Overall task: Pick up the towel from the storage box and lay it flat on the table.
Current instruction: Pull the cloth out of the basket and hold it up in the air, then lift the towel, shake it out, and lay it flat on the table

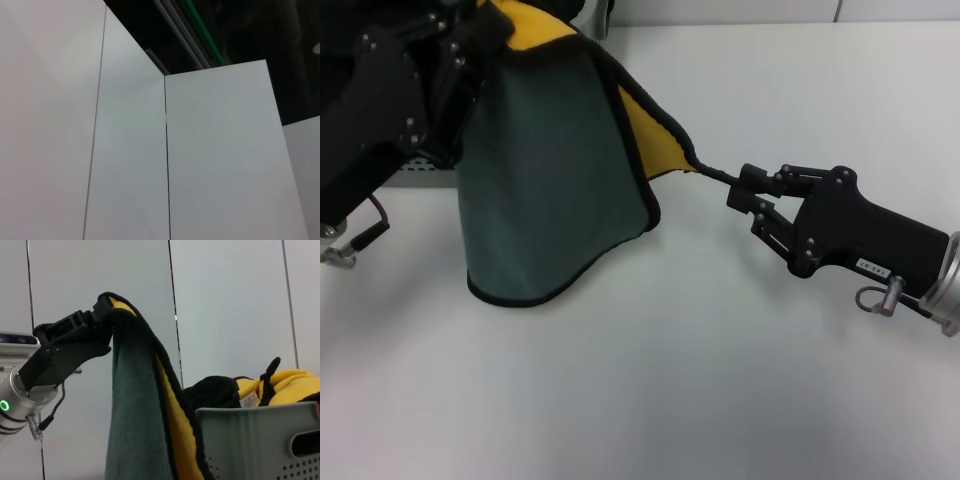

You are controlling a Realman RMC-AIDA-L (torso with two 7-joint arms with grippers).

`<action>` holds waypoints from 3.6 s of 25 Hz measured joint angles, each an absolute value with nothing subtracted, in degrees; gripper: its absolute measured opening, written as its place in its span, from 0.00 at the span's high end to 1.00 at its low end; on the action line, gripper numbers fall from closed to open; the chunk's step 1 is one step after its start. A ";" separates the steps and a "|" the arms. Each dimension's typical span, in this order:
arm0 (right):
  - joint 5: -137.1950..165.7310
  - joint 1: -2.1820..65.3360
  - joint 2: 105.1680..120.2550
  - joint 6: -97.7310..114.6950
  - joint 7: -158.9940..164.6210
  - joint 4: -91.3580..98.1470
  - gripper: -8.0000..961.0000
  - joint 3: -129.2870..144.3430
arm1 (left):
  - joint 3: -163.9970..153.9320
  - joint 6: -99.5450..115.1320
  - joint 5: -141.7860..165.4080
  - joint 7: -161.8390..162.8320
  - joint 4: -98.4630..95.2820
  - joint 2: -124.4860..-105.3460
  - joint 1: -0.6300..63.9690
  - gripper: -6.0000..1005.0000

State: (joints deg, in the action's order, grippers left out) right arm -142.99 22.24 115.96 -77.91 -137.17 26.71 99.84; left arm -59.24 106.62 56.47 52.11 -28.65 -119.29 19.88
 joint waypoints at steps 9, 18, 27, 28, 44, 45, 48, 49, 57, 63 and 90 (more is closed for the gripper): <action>-143.05 21.82 116.12 -78.96 -141.41 26.72 0.84 99.91 | -59.43 106.61 56.78 52.12 -28.08 -119.27 19.50 0.98; -143.33 22.37 115.58 -82.72 -141.32 29.51 0.98 94.13 | -59.34 105.98 64.02 50.60 -26.12 -119.11 19.31 0.98; -142.86 20.17 114.80 -84.30 -136.95 43.35 0.98 85.86 | -59.39 105.75 71.24 49.39 -24.49 -118.78 16.73 0.95; -142.75 19.32 114.59 -84.30 -136.31 45.17 0.98 85.82 | -59.51 105.75 71.61 49.48 -24.65 -118.49 16.25 0.95; -115.02 1.47 113.83 -91.48 -101.67 80.56 0.98 75.12 | -59.88 113.86 83.49 75.76 -56.22 -115.43 7.83 0.95; -114.85 0.48 113.88 -92.94 -100.05 82.39 0.98 74.45 | -59.89 114.57 83.55 78.01 -58.90 -115.43 7.15 0.95; -114.96 -0.59 113.89 -98.71 -95.43 85.42 0.98 72.99 | -60.27 116.31 83.20 83.81 -64.60 -115.41 6.14 0.95; -115.26 -0.63 113.90 -100.41 -94.08 85.87 0.98 72.91 | -60.73 116.59 82.98 86.64 -66.39 -115.40 6.01 0.95; -120.01 -3.26 113.19 -104.01 -89.71 88.16 0.97 76.21 | -77.29 116.82 70.09 95.06 -82.31 -108.79 -0.33 0.95; -123.14 -3.67 112.12 -104.32 -90.52 82.54 0.97 78.46 | -76.99 116.76 65.68 94.61 -85.51 -107.63 -5.00 0.95; -112.59 25.58 114.84 -74.79 -113.57 26.11 0.96 77.80 | -55.90 88.29 113.53 83.48 -37.89 -115.30 29.54 0.95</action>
